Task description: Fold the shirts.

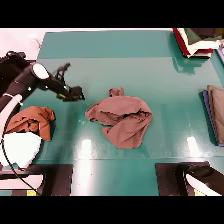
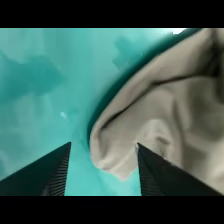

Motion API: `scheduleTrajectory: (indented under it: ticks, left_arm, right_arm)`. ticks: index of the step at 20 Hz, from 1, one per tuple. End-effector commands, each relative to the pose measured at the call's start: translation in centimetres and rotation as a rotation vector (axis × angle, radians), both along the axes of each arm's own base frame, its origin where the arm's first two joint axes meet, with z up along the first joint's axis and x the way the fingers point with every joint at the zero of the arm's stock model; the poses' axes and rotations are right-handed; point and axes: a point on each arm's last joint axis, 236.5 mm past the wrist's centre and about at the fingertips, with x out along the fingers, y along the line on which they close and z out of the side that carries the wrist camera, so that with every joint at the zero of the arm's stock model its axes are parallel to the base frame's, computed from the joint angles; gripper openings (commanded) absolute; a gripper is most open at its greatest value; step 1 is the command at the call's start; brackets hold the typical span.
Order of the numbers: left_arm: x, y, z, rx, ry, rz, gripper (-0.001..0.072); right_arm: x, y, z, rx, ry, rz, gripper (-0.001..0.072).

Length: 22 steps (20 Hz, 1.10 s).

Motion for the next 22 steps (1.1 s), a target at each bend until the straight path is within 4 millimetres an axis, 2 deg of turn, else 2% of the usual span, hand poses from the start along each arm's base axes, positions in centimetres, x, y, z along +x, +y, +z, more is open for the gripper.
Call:
scheduleTrajectory:
  ticks: [1,5,9,10,12,13,15,18,19,20,21,22]
  left_arm:
    - [-1.7,-0.5,-3.9,-0.086,0.061,0.083,0.0482]
    - [-2.5,-1.8,-4.8,-0.148,0.101,0.082,0.0482]
    - [-3.4,-4.5,-5.4,-0.146,0.098,0.016,0.0475]
    - [-3.4,-5.0,-5.3,-0.147,0.087,0.009,0.0345]
    - [-2.6,-5.1,-4.4,-0.152,0.061,0.006,0.0024]
    - [-1.9,-4.8,-3.4,-0.155,0.039,0.007,0.0024]
    - [0.2,-3.8,-0.4,-0.159,-0.034,0.011,0.0024]
    - [3.0,-2.2,4.2,-0.124,-0.175,0.003,0.0024]
    - [3.6,-2.0,5.2,-0.11,-0.208,-0.005,0.0024]
    - [3.9,-1.9,5.9,-0.102,-0.231,-0.01,0.0024]
    - [4.1,-1.9,6.3,-0.103,-0.239,-0.011,0.0024]
    - [4.2,-1.9,6.4,-0.104,-0.242,-0.01,0.0024]
  right_arm:
    - [0.6,0.7,-1.1,-0.007,0.034,0.016,0.0016]
    - [0.7,0.7,-1.2,-0.008,0.035,0.014,0.0015]
    - [0.6,0.7,-1.2,-0.009,0.037,0.016,0.0016]
    - [0.6,0.6,-1.3,-0.013,0.039,0.014,0.0016]
    - [0.3,-0.2,-2.7,-0.047,0.091,0.007,0.0016]
    - [0.0,-1.2,-4.3,-0.082,0.155,-0.001,0.0016]
    - [-0.7,-3.9,-9.1,-0.138,0.323,-0.045,0.0016]
    - [-2.1,-9.5,-18.5,-0.146,0.579,-0.187,0.0016]
    - [-2.9,-11.4,-22.0,-0.131,0.663,-0.244,0.0016]
    - [-3.9,-13.1,-25.8,-0.1,0.752,-0.301,0.0052]
    - [-5.1,-14.3,-29.6,-0.073,0.842,-0.349,0.028]
    - [-7.0,-15.0,-33.6,-0.043,0.955,-0.38,0.045]
